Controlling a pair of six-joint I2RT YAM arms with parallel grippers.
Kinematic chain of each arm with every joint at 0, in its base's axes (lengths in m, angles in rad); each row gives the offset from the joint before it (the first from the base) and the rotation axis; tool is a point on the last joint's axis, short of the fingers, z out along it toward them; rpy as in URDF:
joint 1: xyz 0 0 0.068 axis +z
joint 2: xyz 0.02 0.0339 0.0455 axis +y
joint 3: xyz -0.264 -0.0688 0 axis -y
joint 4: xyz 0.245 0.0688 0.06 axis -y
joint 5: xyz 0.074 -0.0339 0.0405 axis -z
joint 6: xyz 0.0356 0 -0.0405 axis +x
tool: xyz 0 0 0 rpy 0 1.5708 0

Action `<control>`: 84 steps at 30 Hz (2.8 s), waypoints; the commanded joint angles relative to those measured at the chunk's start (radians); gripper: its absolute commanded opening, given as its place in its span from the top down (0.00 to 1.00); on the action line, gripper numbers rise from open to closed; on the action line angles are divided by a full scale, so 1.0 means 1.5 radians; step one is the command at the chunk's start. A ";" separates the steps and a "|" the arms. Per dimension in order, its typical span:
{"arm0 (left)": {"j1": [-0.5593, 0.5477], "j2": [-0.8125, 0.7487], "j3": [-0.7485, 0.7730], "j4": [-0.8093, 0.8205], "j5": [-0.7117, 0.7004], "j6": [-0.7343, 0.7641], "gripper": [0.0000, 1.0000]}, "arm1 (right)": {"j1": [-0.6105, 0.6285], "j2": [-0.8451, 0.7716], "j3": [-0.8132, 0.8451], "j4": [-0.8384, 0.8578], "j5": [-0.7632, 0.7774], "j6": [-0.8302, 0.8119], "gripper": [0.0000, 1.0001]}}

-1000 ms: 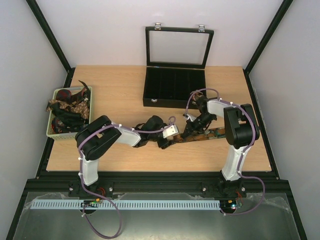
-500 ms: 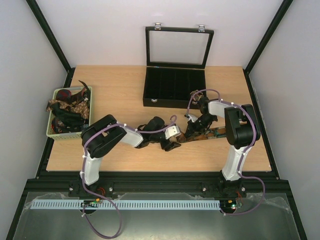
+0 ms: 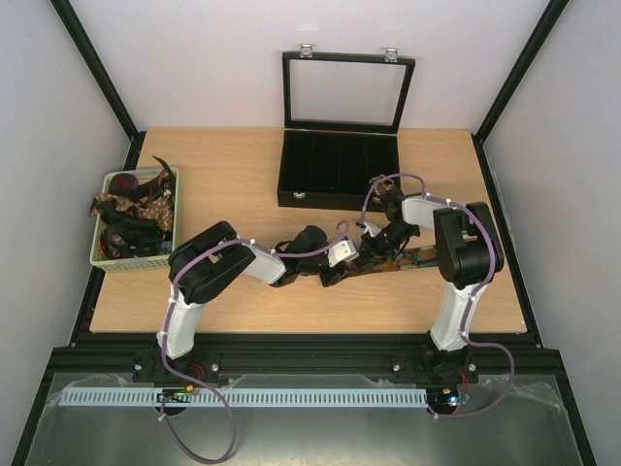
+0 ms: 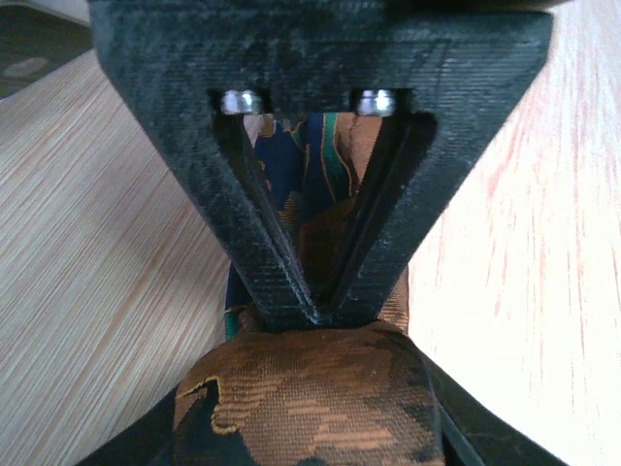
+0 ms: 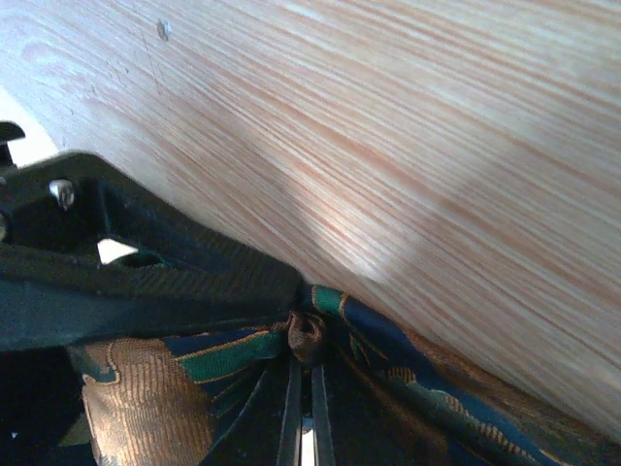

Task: Roll the ties
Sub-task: Roll the tie at the center of the board.

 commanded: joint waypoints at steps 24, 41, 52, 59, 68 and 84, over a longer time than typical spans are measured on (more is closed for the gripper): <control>-0.002 -0.030 -0.060 -0.233 -0.152 0.102 0.71 | 0.026 -0.008 0.051 -0.082 -0.121 0.024 0.52; 0.026 -0.100 -0.050 -0.138 -0.068 0.071 0.24 | 0.003 0.004 -0.006 -0.032 0.080 0.014 0.99; 0.022 -0.081 -0.095 0.023 0.018 -0.019 0.14 | 0.006 0.013 -0.039 0.010 0.146 0.000 0.99; 0.009 -0.017 -0.050 0.055 0.020 -0.038 0.21 | 0.031 0.027 -0.060 0.054 0.194 0.011 0.99; -0.008 0.021 -0.037 0.060 -0.014 -0.025 0.54 | 0.031 0.029 -0.061 0.055 0.185 0.004 0.99; -0.008 -0.043 -0.090 -0.182 -0.139 0.085 0.70 | -0.017 -0.032 0.064 -0.134 -0.068 -0.047 0.46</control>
